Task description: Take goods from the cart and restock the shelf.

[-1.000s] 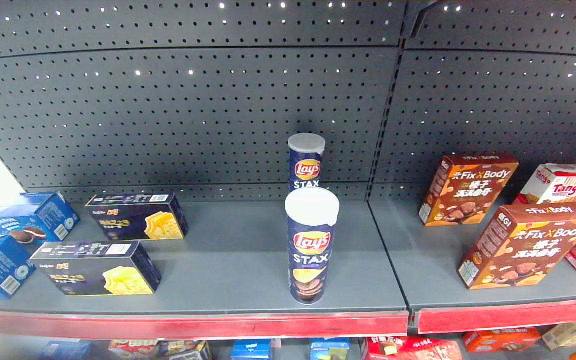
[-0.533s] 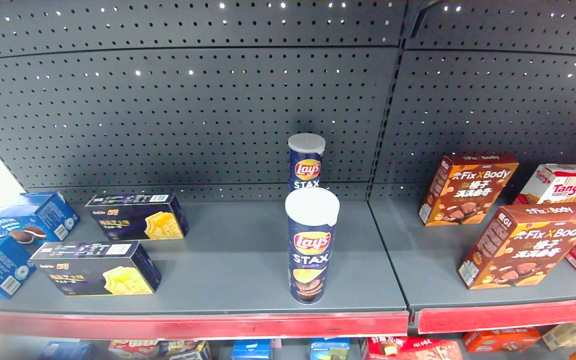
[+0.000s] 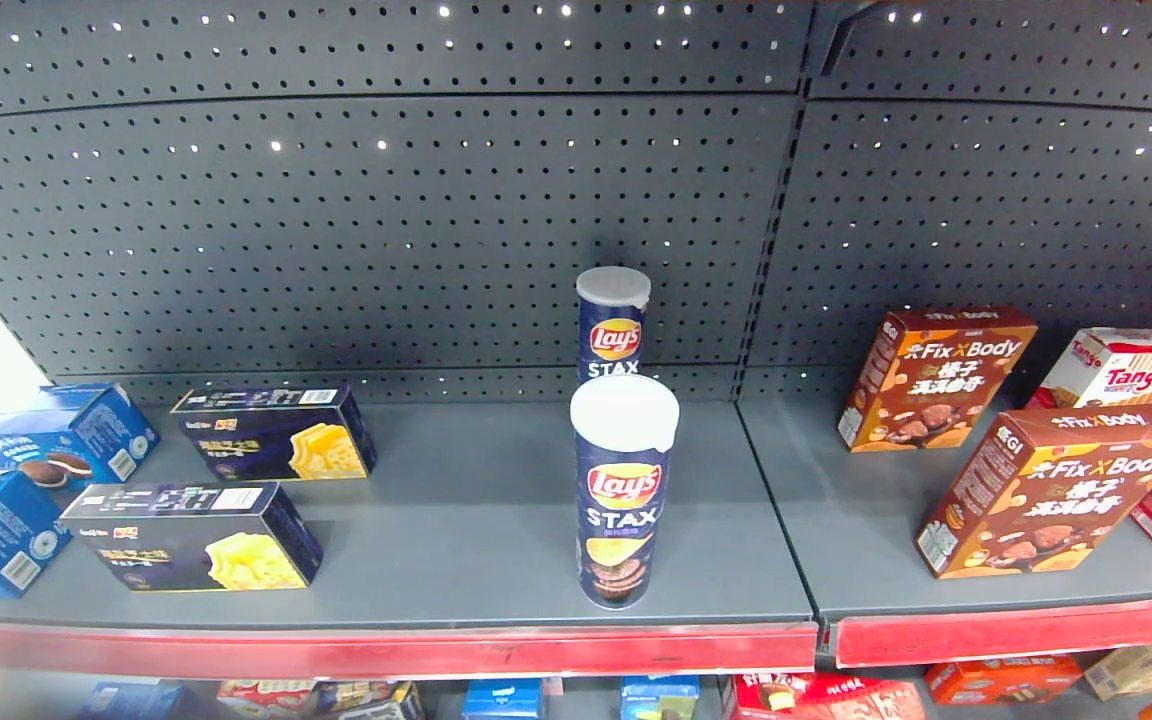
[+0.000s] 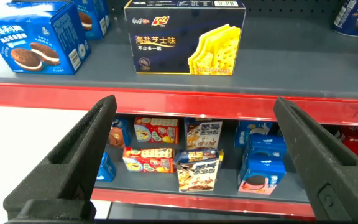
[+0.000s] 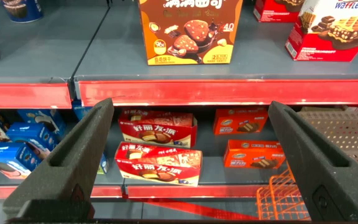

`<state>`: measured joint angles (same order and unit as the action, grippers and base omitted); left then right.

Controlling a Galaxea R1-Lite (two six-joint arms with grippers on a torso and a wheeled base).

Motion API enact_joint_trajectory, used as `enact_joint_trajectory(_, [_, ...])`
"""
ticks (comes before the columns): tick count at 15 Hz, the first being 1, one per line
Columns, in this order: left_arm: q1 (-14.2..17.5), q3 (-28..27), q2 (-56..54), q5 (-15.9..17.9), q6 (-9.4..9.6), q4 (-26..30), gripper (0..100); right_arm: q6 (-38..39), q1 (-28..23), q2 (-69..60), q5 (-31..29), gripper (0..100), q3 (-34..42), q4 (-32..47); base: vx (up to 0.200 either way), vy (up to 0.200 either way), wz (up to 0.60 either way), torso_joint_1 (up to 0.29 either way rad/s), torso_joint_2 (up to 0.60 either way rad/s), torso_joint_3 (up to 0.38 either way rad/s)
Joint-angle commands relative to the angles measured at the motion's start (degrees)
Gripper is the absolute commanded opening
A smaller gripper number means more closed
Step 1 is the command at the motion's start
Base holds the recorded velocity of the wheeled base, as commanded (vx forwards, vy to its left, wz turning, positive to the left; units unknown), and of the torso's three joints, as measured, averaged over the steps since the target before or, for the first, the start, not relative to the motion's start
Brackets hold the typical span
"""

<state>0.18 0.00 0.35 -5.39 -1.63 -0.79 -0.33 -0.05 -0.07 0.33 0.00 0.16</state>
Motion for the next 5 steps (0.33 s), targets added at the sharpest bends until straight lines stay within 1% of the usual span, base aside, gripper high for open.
enact_joint_trajectory(1, [0.0, 0.0, 0.1, 0.0, -0.04, 0.0, 100, 0.0, 0.0, 0.1, 0.0, 100, 0.0, 0.0, 0.0, 0.0, 0.0, 0.0, 0.0, 0.0])
enact_joint_trajectory(5, [0.0, 0.0, 0.1, -0.1, -0.04, 0.0, 100, 0.0, 0.0, 0.1, 0.1, 100, 0.0, 0.0, 0.0, 0.0, 0.0, 0.0, 0.0, 0.0])
